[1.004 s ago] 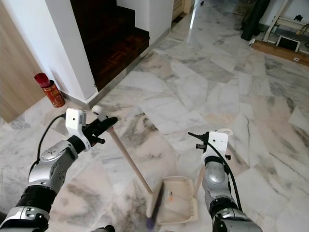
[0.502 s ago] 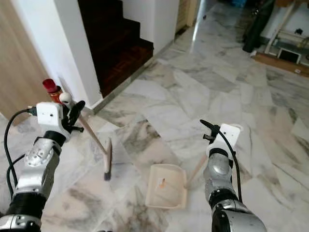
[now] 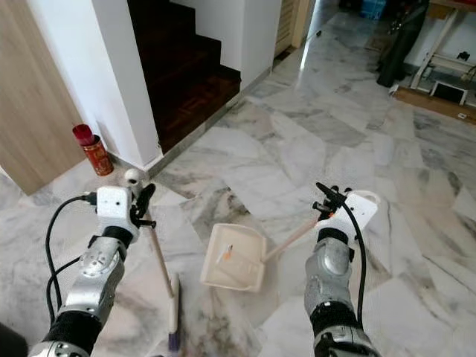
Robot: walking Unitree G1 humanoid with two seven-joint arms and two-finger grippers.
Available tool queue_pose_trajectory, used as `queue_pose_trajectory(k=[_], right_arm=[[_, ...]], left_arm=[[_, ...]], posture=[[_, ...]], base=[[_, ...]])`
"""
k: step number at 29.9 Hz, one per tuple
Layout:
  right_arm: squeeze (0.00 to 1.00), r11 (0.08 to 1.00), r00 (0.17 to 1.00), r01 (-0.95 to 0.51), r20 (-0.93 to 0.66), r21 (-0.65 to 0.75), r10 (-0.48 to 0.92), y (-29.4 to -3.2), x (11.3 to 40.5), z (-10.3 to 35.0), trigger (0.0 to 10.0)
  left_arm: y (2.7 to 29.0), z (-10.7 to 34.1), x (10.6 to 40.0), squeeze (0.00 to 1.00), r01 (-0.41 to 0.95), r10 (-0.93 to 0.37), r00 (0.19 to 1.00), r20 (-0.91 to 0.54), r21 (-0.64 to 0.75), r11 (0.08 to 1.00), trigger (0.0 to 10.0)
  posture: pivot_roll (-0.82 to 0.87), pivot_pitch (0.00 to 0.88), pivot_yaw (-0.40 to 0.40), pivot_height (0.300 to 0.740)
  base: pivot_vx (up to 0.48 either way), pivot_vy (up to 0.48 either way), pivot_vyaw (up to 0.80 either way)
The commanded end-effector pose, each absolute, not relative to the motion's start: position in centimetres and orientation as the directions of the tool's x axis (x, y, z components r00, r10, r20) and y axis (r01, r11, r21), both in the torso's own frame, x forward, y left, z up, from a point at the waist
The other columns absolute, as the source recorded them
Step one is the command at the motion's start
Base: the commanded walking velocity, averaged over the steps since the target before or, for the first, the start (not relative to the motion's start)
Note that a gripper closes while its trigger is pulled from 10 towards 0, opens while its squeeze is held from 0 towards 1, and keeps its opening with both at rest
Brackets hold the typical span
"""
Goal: Sweep floor
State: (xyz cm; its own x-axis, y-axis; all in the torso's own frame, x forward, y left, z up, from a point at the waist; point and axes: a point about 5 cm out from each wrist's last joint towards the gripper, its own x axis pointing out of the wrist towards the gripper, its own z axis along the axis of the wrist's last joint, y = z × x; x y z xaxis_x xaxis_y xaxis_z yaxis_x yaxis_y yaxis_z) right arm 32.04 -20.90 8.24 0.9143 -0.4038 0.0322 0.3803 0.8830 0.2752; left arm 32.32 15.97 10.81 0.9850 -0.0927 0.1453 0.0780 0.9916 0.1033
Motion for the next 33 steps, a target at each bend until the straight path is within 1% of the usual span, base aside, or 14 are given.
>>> queue_pose_trajectory(k=[1, 8, 17, 27, 33], right_arm=[[0.0, 0.878, 0.905, 0.371, 0.093, 0.303, -0.415, -20.9, 32.2, 9.7, 10.0], [0.0, 0.885, 0.915, 0.345, 0.098, 0.312, -0.391, -20.1, 32.2, 9.8, 10.0], [0.0, 0.88, 0.923, 0.327, 0.083, 0.345, -0.376, -19.1, 32.4, 10.1, 10.0], [0.0, 0.876, 0.924, 0.332, 0.067, 0.351, -0.377, -19.0, 32.3, 10.0, 10.0], [0.0, 0.874, 0.923, 0.337, 0.062, 0.35, -0.381, -19.3, 32.1, 10.0, 10.0]], left_arm=[[15.5, 11.8, 32.5, 0.0, 0.089, -0.114, 0.972, 0.205, 0.127, 0.988, 10.0], [15.8, 11.9, 32.5, 0.0, 0.087, -0.12, 0.97, 0.21, 0.158, 0.984, 10.0], [15.9, 12.1, 32.1, 0.0, 0.07, -0.107, 0.968, 0.228, 0.164, 0.984, 10.0], [16.1, 12.1, 31.9, 0.0, 0.048, -0.085, 0.971, 0.222, 0.166, 0.985, 10.0], [15.7, 11.9, 31.8, 0.0, 0.051, -0.086, 0.973, 0.216, 0.162, 0.985, 10.0]], posture=[[0.02, 0.0, -0.004, 0.74], [0.04, 0.0, -0.01, 0.74], [0.07, 0.0, -0.007, 0.74], [0.07, 0.0, -0.013, 0.74], [0.07, 0.0, -0.018, 0.74]], base=[[0.0, 0.0, 0.0], [0.0, 0.0, 0.75], [0.0, 0.0, 0.8], [0.0, 0.0, 0.8], [0.0, 0.0, 0.8]])
